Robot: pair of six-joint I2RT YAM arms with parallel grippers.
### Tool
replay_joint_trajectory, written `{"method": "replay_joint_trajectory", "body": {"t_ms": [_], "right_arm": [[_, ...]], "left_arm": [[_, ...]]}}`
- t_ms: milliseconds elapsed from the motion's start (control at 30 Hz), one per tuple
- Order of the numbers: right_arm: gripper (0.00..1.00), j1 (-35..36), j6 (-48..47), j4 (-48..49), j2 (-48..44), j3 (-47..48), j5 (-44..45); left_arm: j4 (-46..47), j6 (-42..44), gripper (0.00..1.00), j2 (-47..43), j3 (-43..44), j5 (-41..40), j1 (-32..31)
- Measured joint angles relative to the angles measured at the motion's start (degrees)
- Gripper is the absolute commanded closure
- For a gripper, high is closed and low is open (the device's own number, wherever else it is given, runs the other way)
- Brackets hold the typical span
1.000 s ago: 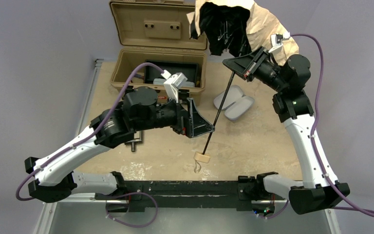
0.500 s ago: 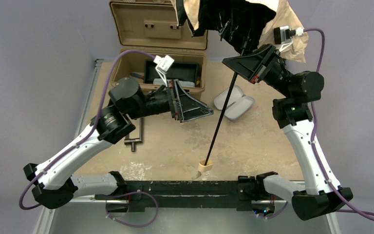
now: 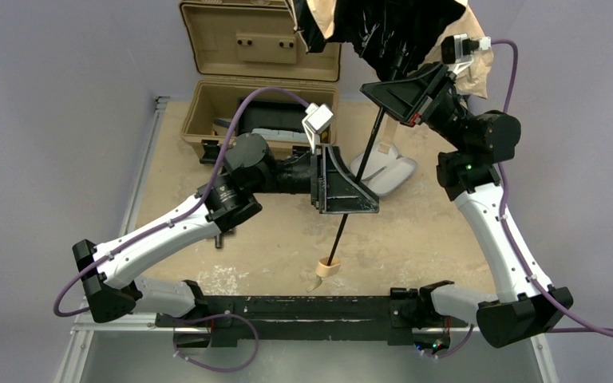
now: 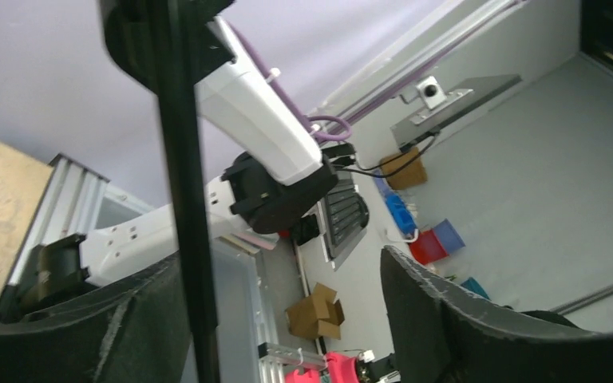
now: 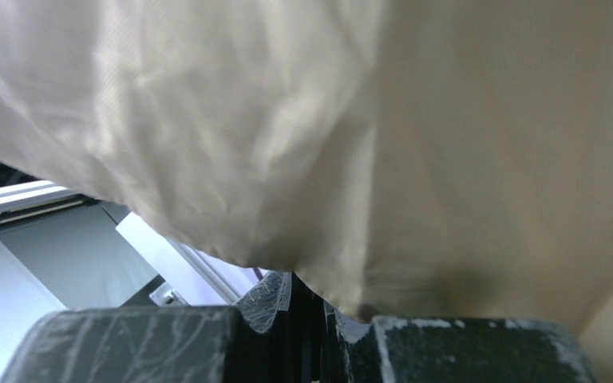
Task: Open the umbrella
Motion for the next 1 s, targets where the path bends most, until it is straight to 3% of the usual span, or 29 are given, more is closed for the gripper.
{"method": "replay_joint_trajectory", "body": {"t_ms": [133, 200, 267, 300, 533, 567, 600, 633, 700, 833, 1000], "right_arm": [[1.0, 0.3, 1.2, 0.9, -0.1, -0.4, 0.7], [1.0, 0.7, 2.0, 1.9, -0.6, -1.1, 1.1], [1.0, 0.7, 2.9, 2.4, -1.0, -1.6, 1.5], [1.0, 0.8, 3.2, 2.7, -1.3, -1.8, 1.6], [0.99, 0.8, 4.8, 4.7, -2.5, -4.8, 2.2], [0.87, 0.8, 4.8, 4.6, -2.5, -4.9, 2.1], [0.63, 0.8, 4.6, 4.0, -2.4, -5.0, 2.1], [0.46, 0.8, 4.1, 3.1, -2.4, -4.9, 2.0], [0.23, 0.8, 1.8, 0.5, -2.4, -4.5, 1.3], [0.05, 1.0, -5.5, -9.1, -2.4, -1.0, 0.6], [0.02, 1.1, -15.2, -24.7, -2.4, 3.0, 2.6]], "left_arm": [[6.9, -2.4, 0.5, 0.8, -0.8, -0.7, -0.6], [8.5, -2.9, 0.7, 1.4, -0.8, -1.1, -0.6], [9.5, -3.5, 0.95, 2.4, -0.6, -1.5, -0.5], [9.9, -3.9, 1.0, 3.1, -0.5, -1.6, -0.6], [4.9, -2.6, 1.0, 3.7, 0.8, -4.0, -1.0], [2.8, -2.0, 1.0, 3.4, 1.3, -4.6, -1.0], [-0.6, -0.7, 1.0, 3.1, 2.3, -5.6, -1.0], [-4.4, 0.7, 1.0, 2.8, 3.6, -6.5, -1.0], [-12.8, 2.4, 1.0, 1.8, 6.2, -9.4, -1.1], [-28.4, 6.8, 1.0, 0.1, 10.2, -16.0, -0.9], [-45.6, 12.6, 1.0, -0.1, 16.8, -23.9, -0.9]]}}
